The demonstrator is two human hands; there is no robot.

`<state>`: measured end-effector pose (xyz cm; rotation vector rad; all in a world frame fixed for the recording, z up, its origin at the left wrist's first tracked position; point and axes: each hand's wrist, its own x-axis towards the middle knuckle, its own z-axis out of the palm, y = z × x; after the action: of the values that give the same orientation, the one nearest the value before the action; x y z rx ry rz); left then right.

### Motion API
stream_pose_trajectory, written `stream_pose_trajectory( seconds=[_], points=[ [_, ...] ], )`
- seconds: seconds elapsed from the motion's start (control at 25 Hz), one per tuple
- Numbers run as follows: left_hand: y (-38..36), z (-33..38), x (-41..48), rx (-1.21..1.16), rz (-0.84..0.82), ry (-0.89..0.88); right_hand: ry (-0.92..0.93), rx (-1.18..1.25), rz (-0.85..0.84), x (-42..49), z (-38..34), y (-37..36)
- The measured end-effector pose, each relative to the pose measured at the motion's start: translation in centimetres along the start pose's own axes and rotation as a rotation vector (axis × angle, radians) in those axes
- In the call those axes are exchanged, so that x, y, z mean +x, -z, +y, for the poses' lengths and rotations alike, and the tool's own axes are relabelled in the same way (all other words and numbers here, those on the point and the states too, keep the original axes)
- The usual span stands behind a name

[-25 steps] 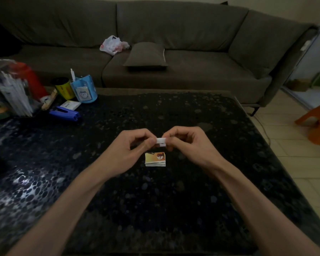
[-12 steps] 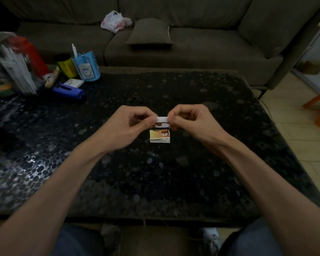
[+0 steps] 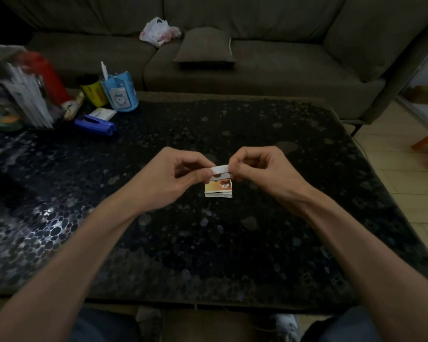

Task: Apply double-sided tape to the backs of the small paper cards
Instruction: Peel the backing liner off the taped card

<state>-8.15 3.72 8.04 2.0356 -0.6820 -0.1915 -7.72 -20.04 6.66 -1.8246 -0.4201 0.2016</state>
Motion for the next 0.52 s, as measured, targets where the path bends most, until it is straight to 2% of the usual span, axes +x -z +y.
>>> stream_pose_trajectory(
  seconds=[0.2, 0.32, 0.52],
  points=[
    [-0.4, -0.1, 0.4, -0.003, 0.075, -0.029, -0.006, 0.032, 0.022, 0.2, 0.2, -0.1],
    [0.2, -0.2, 0.4, 0.028, 0.034, -0.014, -0.013, 0.099, 0.069, 0.2, 0.1, 0.3],
    [-1.0, 0.2, 0.6, 0.104, 0.038, -0.039, 0.026, -0.045, 0.030, 0.2, 0.2, 0.1]
  ],
)
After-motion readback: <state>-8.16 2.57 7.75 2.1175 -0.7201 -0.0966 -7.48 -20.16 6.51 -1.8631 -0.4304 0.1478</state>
